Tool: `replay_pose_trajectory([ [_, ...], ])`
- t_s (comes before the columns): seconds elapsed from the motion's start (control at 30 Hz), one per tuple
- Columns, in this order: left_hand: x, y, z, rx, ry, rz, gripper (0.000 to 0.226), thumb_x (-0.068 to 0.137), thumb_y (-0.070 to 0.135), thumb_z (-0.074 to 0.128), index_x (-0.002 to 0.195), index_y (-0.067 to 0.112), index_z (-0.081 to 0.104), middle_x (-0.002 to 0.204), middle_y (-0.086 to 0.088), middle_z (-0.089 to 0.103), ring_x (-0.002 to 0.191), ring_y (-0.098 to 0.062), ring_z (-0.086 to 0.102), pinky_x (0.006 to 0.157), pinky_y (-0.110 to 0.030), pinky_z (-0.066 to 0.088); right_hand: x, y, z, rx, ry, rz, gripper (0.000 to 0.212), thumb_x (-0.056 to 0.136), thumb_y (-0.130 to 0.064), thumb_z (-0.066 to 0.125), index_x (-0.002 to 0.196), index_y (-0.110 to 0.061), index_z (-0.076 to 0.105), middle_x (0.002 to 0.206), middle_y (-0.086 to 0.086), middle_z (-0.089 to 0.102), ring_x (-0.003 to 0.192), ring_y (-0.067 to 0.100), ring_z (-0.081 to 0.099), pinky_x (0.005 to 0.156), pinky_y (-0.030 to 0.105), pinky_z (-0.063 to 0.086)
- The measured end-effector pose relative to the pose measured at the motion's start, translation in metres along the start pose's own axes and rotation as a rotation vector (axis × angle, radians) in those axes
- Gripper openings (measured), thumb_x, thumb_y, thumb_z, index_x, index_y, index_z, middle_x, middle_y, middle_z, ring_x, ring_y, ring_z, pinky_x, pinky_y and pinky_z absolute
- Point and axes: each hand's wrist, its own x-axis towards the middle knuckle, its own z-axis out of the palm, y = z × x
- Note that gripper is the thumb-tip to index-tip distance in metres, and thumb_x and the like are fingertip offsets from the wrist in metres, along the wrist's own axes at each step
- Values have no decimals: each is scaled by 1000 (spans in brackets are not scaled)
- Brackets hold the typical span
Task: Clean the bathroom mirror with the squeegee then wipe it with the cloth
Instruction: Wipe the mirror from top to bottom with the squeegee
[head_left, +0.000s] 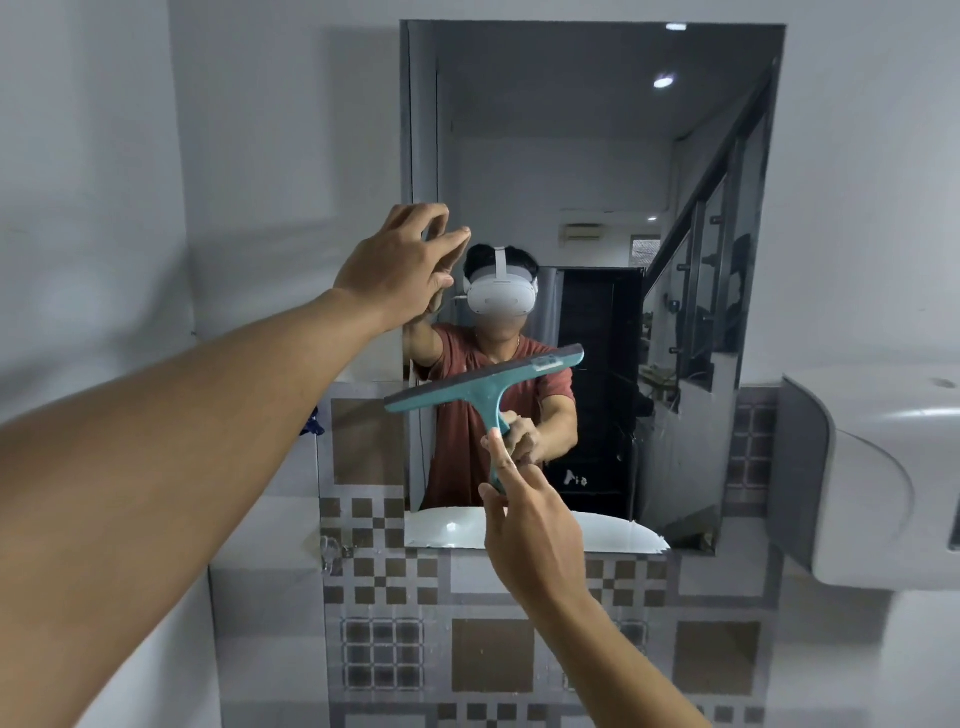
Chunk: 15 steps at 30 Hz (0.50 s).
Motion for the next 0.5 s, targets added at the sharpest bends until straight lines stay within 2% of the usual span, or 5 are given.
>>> replay_pose_trajectory([
  [0.13, -3, 4, 0, -9, 2, -15, 57, 92, 26, 68, 146, 20, 49, 148, -11, 40, 139, -34, 35, 89, -56, 57, 4, 16, -15, -139, -26, -92, 60, 102, -27, 50, 157, -36, 30, 116, 5, 67, 84, 21, 62, 55, 27, 45],
  [0.23, -8, 9, 3, -25, 16, -23, 55, 94, 24, 65, 146, 18, 48, 148, -12, 39, 139, -33, 33, 88, -53, 58, 10, 29, -33, -271, -24, -134, 59, 102, -28, 50, 156, -41, 29, 102, 3, 65, 79, 18, 57, 52, 27, 39],
  [0.37, -22, 14, 11, -28, 50, -14, 53, 93, 26, 65, 143, 15, 50, 144, -15, 43, 134, -35, 38, 93, -51, 56, 18, 41, -54, -373, -25, -172, 53, 104, -34, 42, 154, -45, 29, 94, 5, 59, 77, 18, 53, 50, 31, 49],
  [0.5, -46, 23, 20, -46, 66, -31, 53, 93, 26, 60, 143, 13, 49, 144, -16, 42, 133, -35, 39, 97, -48, 53, 27, 56, -68, -425, 29, -262, 52, 101, -26, 54, 149, -41, 42, 88, 10, 62, 70, 24, 59, 52, 38, 54],
])
